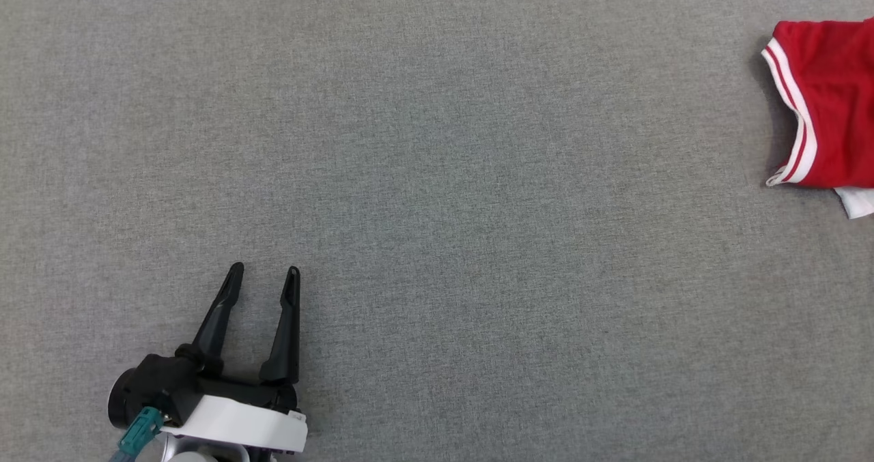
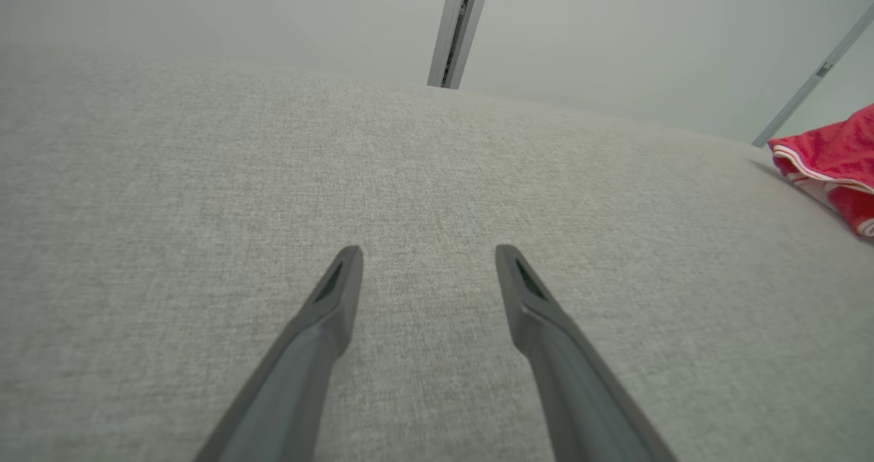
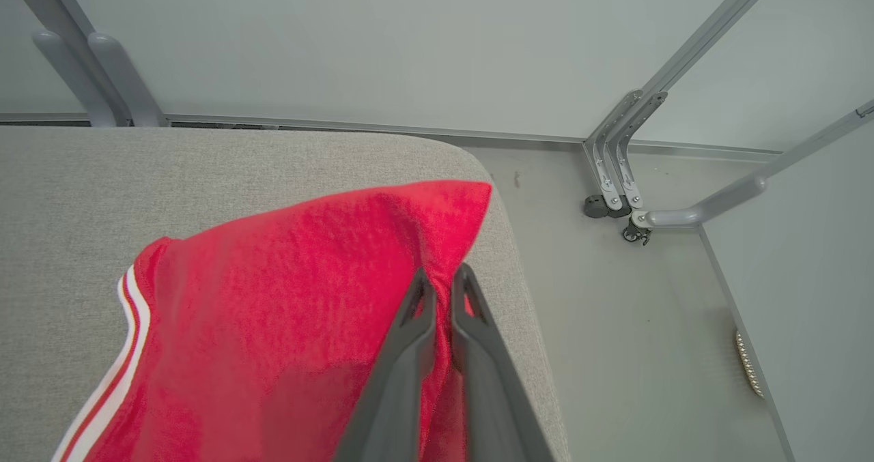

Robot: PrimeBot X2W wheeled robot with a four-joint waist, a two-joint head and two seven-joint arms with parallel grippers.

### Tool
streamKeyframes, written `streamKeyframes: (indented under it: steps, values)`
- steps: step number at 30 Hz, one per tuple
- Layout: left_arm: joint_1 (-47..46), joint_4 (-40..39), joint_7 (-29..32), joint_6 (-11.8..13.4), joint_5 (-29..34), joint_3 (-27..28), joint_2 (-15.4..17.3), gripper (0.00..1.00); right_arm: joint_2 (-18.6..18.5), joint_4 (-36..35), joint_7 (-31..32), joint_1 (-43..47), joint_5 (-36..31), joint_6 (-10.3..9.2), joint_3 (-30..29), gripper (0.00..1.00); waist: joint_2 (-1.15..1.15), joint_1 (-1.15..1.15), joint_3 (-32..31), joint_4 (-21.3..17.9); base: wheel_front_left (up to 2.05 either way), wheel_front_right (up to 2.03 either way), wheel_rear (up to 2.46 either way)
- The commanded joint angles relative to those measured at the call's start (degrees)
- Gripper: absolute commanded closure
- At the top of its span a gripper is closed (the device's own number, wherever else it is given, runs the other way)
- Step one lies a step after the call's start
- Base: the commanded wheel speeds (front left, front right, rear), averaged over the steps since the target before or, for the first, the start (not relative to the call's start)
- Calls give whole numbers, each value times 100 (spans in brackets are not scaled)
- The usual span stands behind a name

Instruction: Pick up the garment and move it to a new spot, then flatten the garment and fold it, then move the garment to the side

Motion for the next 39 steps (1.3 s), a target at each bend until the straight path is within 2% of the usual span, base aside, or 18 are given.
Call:
streamKeyframes:
  steps: [1, 2, 6, 11, 14, 20, 26, 29, 31, 36, 39]
  values:
    - [-89, 23, -8, -18, 9, -9, 18, 0, 49, 50, -104, -54, -150, -1, -32, 37, 0, 0, -29, -1, 0, 0, 0]
    - [-92, 38, -8, -20, 7, -24, 18, 0, 62, 137, -274, -99, -371, -1, -111, 0, 0, 0, -53, 9, 0, 0, 0]
    - [-29, 87, -8, -18, -70, -49, 21, 0, 271, 210, -847, 54, -1082, -1, -145, 0, 0, 0, -241, 52, 0, 0, 0]
    - [238, 168, -8, 21, -185, -11, 18, 0, 633, -356, -1898, 545, -1639, -1, -235, 0, 0, 0, -694, 94, 0, 0, 0]
    - [457, 195, -8, 106, -314, 38, 19, 0, 1143, -712, -2406, 1192, -1942, -1, -393, 0, 0, 0, -1138, 121, 0, 0, 0]
    - [1018, 318, -8, 439, -527, 197, 20, 0, 2160, -1446, -3168, 2830, -2510, -1, -543, 0, 0, 0, -1986, 202, 0, 0, 0]
    - [1389, 415, -9, 784, -567, 319, 22, 0, 3145, -1737, -4067, 4264, -3018, -1, -830, 0, 0, 0, -2513, 342, 0, 0, 0]
    - [1505, 469, -8, 855, -469, 372, 20, 0, 3599, -1829, -4275, 4790, -3209, -1, -973, 0, 0, 0, -2621, 400, 0, 0, 0]
    - [1538, 487, -8, 866, -448, 397, 20, 0, 3710, -1866, -4312, 4924, -3293, -1, -1041, 0, 0, 0, -2644, 414, 0, 0, 0]
    - [1549, 596, -8, 785, -351, 508, 19, 0, 4270, -2171, -4345, 5460, -3460, -1, -1296, 0, 0, 0, -2705, 445, 0, 0, 0]
    - [1555, 639, -8, 693, -308, 517, 18, 0, 4467, -2301, -4344, 5657, -3544, -1, -1371, 0, 0, 0, -2721, 422, 0, 0, 0]
